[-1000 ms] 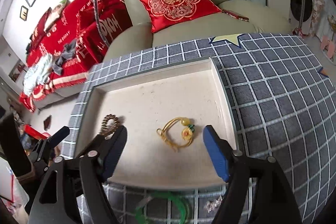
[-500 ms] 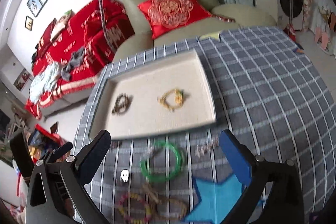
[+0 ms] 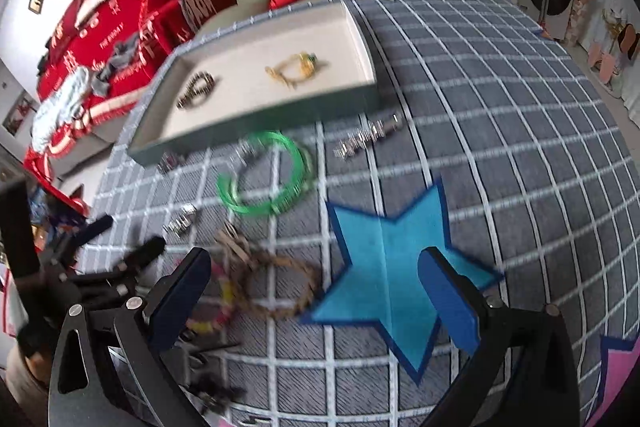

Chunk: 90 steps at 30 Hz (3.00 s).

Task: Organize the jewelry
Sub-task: 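Grasp the heart pendant with the left gripper while the right grasps the green bangle, then carry both into the tray and open both grippers to drop them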

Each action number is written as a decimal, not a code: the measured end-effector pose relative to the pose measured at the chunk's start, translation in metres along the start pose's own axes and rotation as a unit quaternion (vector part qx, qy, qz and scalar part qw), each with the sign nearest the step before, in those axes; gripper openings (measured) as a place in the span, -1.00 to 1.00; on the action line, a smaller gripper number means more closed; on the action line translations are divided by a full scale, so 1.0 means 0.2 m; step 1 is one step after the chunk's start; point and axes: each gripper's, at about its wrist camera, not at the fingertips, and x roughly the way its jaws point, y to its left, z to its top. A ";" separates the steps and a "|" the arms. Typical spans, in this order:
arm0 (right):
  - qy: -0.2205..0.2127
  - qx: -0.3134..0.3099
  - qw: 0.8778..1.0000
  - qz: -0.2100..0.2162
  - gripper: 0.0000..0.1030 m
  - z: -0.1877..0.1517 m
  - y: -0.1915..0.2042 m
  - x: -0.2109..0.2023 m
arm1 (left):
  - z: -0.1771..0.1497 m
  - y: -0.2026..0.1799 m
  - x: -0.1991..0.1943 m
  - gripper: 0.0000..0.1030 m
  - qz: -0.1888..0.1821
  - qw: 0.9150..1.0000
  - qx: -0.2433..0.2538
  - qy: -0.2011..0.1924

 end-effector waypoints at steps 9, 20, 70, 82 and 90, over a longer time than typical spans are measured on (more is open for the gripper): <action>0.006 -0.009 0.999 -0.033 1.00 0.01 0.00 0.05 | 0.04 -0.02 0.06 1.00 0.008 1.000 0.006 0.003; 0.019 0.021 0.999 -0.022 0.52 0.21 0.07 0.24 | 0.06 -0.09 0.12 1.00 -0.002 1.000 0.022 0.007; -0.027 0.007 1.000 -0.006 -0.85 0.36 0.09 0.02 | 0.32 0.03 -0.14 -0.37 -0.084 0.995 -0.003 -0.061; -0.032 -0.014 0.999 -0.015 -0.85 0.67 0.15 0.15 | 0.60 0.11 0.03 -0.37 -0.066 0.995 -0.029 -0.065; -0.030 -0.011 0.999 -0.017 -0.85 0.86 0.13 0.33 | 0.77 0.10 0.26 -0.37 -0.041 0.998 -0.034 -0.043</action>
